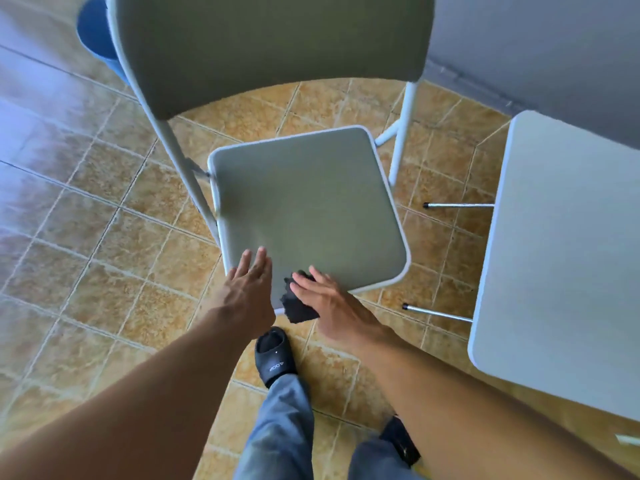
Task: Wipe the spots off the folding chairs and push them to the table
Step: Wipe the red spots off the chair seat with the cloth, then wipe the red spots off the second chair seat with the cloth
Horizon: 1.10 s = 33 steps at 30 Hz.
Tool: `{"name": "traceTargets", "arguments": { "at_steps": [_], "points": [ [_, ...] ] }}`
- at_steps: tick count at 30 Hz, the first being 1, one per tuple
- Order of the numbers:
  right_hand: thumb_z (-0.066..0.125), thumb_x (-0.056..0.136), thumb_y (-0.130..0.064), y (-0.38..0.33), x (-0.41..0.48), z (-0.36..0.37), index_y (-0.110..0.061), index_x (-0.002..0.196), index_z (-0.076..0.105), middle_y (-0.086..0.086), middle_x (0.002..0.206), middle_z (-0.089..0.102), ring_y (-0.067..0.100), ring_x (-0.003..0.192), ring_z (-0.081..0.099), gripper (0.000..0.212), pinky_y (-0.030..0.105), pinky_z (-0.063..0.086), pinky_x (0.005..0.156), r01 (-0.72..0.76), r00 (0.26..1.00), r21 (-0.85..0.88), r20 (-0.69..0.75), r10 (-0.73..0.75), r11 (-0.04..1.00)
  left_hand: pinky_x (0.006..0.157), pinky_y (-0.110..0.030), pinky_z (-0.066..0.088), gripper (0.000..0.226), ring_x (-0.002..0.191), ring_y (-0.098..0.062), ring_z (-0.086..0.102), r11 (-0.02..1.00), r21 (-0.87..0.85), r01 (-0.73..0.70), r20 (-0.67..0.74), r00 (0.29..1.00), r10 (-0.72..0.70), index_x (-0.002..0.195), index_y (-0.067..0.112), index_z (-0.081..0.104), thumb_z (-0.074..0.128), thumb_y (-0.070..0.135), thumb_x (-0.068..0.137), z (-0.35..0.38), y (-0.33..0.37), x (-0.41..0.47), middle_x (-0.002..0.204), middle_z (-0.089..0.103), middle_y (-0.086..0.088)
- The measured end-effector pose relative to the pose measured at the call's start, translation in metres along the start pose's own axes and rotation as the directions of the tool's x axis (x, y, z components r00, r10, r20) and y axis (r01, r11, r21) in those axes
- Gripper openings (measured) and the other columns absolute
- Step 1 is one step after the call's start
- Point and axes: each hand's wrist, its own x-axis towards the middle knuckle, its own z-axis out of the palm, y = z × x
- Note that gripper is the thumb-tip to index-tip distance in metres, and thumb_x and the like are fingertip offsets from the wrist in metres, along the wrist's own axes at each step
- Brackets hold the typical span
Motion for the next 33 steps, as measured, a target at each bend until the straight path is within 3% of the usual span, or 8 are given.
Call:
{"name": "traceTargets", "arguments": {
  "at_steps": [3,6,10,14,18,21,26,33],
  "points": [
    [0.037,0.084,0.022,0.010,-0.042,-0.038,-0.008,0.151,0.032,0.005,0.161,0.024,0.024,0.151,0.012,0.073,0.035,0.011,0.124,0.010,0.998,-0.023,-0.063,-0.012,1.000,0.120,-0.038,0.001,0.081,0.146,-0.023,-0.017,0.997,0.027,-0.069,-0.026,0.997,0.070,0.151,0.007,-0.004,0.045,0.011,0.087,-0.021,0.056,-0.015,0.159,-0.020,-0.003],
    [0.037,0.087,0.019,0.028,-0.099,-0.082,-0.008,0.153,0.028,0.005,0.162,0.022,0.022,0.151,0.012,0.072,0.038,0.017,0.123,-0.084,0.975,-0.016,-0.207,0.079,0.996,0.120,-0.037,0.000,0.080,0.146,-0.022,-0.017,0.987,0.050,-0.155,-0.066,0.985,0.159,0.151,0.007,-0.004,0.043,0.009,0.086,-0.036,0.128,-0.030,0.159,-0.019,-0.004],
    [0.041,0.087,0.017,0.056,-0.197,-0.133,-0.014,0.153,0.026,-0.002,0.163,0.017,0.015,0.151,0.009,0.074,0.028,0.017,0.122,-0.234,0.914,0.068,-0.324,0.243,0.970,0.120,-0.038,0.002,0.080,0.146,-0.023,-0.016,0.962,0.109,-0.249,-0.088,0.962,0.259,0.151,0.006,-0.005,0.040,0.004,0.085,-0.040,0.238,-0.059,0.159,-0.019,-0.008],
    [0.039,0.089,0.015,0.093,-0.319,-0.165,-0.019,0.155,0.021,-0.006,0.164,0.013,0.011,0.151,0.009,0.076,0.031,0.023,0.121,-0.376,0.826,0.156,-0.390,0.406,0.914,0.121,-0.041,0.003,0.078,0.145,-0.026,-0.017,0.919,0.203,-0.338,-0.064,0.932,0.357,0.150,0.003,-0.008,0.039,0.007,0.088,-0.028,0.350,-0.096,0.157,-0.021,-0.013],
    [0.041,0.092,0.007,0.125,-0.438,-0.184,-0.021,0.151,0.022,-0.004,0.154,0.030,0.021,0.141,0.033,0.068,0.031,0.040,0.101,-0.463,0.688,0.318,-0.460,0.562,0.827,0.120,-0.041,0.005,0.076,0.146,-0.027,-0.015,0.874,0.278,-0.399,-0.049,0.902,0.428,0.149,0.001,-0.006,0.040,0.007,0.089,-0.013,0.455,-0.129,0.157,-0.020,-0.015],
    [0.042,0.098,-0.004,0.152,-0.514,-0.192,-0.027,0.153,0.013,0.000,0.163,0.015,0.020,0.149,0.022,0.067,0.040,0.037,0.108,-0.536,0.596,0.380,-0.461,0.657,0.754,0.120,-0.039,0.006,0.075,0.146,-0.026,-0.014,0.818,0.318,-0.479,-0.029,0.858,0.513,0.149,0.001,-0.005,0.041,0.008,0.091,-0.002,0.535,-0.149,0.158,-0.019,-0.014],
    [0.044,0.100,-0.008,0.195,-0.603,-0.215,-0.026,0.156,0.009,0.002,0.165,0.011,0.020,0.150,0.017,0.069,0.043,0.029,0.117,-0.595,0.446,0.462,-0.490,0.749,0.657,0.120,-0.040,0.010,0.076,0.147,-0.024,-0.013,0.695,0.382,-0.609,0.056,0.766,0.640,0.150,0.002,-0.006,0.042,0.012,0.093,0.017,0.654,-0.172,0.158,-0.019,-0.012],
    [0.051,0.093,-0.001,0.262,-0.673,-0.252,-0.024,0.150,0.019,0.005,0.158,0.027,0.027,0.139,0.040,0.070,0.045,0.045,0.103,-0.618,0.363,0.494,-0.511,0.779,0.612,0.120,-0.042,0.014,0.080,0.147,-0.024,-0.012,0.581,0.432,-0.689,0.165,0.694,0.700,0.150,0.006,-0.007,0.048,0.011,0.092,0.038,0.775,-0.172,0.158,-0.019,-0.010]
  ]
}}
